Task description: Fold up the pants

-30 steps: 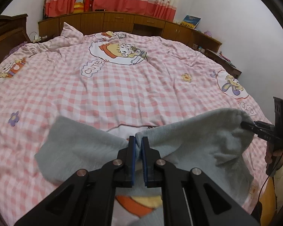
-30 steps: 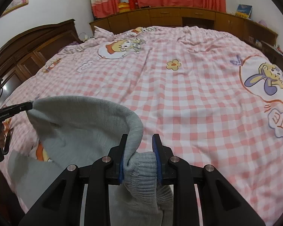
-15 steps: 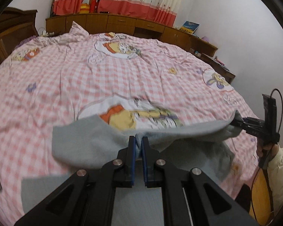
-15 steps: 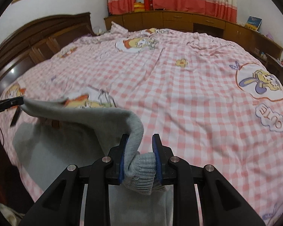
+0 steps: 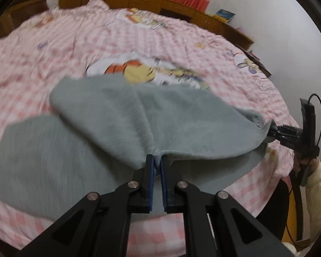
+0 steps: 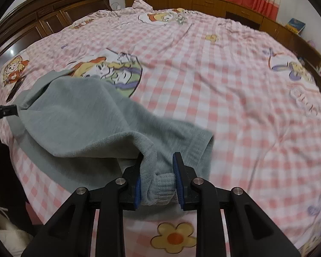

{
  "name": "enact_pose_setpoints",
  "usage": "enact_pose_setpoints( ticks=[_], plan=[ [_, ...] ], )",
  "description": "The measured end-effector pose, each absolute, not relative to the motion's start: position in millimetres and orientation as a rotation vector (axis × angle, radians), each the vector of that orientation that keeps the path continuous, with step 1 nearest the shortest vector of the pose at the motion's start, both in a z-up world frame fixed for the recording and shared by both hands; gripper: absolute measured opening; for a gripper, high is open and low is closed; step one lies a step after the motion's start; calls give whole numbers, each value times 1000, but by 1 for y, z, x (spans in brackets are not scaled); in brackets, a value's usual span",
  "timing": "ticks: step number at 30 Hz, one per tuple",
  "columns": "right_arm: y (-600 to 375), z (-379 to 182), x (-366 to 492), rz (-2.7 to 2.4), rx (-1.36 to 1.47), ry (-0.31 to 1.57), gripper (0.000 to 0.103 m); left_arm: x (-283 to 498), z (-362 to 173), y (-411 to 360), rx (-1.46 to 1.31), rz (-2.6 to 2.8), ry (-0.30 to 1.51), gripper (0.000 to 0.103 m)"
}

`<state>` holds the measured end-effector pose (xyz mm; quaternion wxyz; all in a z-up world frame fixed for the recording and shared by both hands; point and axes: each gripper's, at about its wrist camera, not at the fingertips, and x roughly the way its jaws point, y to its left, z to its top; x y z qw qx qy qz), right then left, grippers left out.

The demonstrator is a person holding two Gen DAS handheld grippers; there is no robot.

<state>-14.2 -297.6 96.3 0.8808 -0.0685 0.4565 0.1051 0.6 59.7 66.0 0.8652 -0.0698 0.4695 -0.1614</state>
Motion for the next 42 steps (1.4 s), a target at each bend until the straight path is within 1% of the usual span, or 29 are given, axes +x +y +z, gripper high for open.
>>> enact_pose_setpoints(
  ticks=[3,5,7,9,17,22,24,27,29,31,35,42],
  plan=[
    [-305,83,-21,206,-86,982,27,-5,52,65,-179,-325,1009,6],
    [-308,78,-27,197,-62,997,32,-8,47,67,-185,-324,1019,6],
    [-312,77,-34,186,-41,999,42,-10,45,66,-162,-322,1023,6],
    [-317,78,-43,168,-17,997,47,-11,43,64,-133,-314,1022,6],
    [-324,82,-69,170,0,1032,47,-7,27,67,-164,-296,1073,7],
    [-336,93,-71,164,7,1036,47,-10,31,73,-177,-272,1068,7],
    [-342,101,-67,174,41,1015,47,-12,35,75,-184,-264,1063,10],
    [-352,111,-56,197,127,968,47,-15,44,79,-205,-258,1046,20],
    [-354,111,-45,190,153,963,47,-15,50,80,-227,-259,1035,34],
    [-353,105,-31,183,159,973,47,-13,55,80,-251,-264,1027,39],
    [-347,90,-7,182,171,999,47,-6,58,72,-250,-253,1029,40],
    [-335,68,16,186,150,1037,47,10,46,58,-246,-215,1038,40]
  ],
)
